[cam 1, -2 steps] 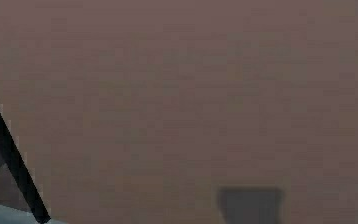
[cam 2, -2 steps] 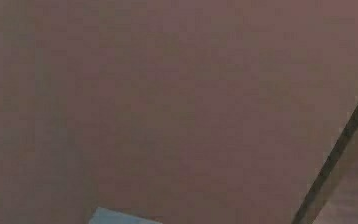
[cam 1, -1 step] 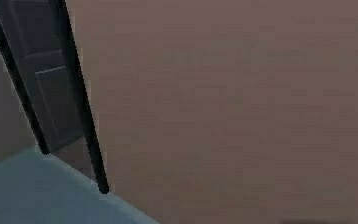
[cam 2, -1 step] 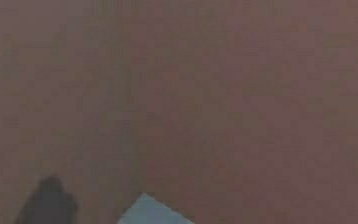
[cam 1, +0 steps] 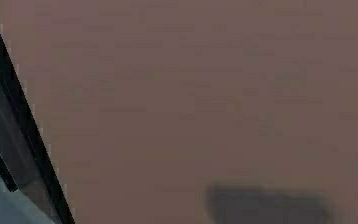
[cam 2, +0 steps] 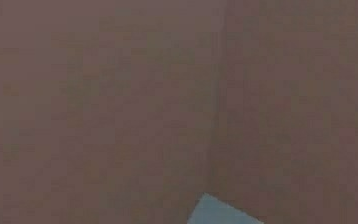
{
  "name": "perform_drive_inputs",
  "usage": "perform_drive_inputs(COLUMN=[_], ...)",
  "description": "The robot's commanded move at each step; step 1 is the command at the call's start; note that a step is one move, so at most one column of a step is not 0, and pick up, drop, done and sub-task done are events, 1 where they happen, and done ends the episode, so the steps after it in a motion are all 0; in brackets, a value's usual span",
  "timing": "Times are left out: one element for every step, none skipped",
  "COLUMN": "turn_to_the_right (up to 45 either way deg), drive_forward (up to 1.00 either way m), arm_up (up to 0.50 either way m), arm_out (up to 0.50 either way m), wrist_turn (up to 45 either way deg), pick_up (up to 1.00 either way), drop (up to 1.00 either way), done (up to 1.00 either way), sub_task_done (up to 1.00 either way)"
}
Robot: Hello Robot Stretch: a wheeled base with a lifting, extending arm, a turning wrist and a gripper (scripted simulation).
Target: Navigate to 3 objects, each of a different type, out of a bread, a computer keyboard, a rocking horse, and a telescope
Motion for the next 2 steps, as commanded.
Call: perform_drive_inputs(turn_to_the_right=[-45.0,-9.0], drive_forward=[0.00,0.00], arm_up=[0.00,0.00], arm_out=[0.00,0.00], wrist_turn=[0.0,0.0], pick_up=[0.00,0.00], drop=[0.00,0.00], done=[0.00,0.00], sub_task_done=[0.00,0.00])
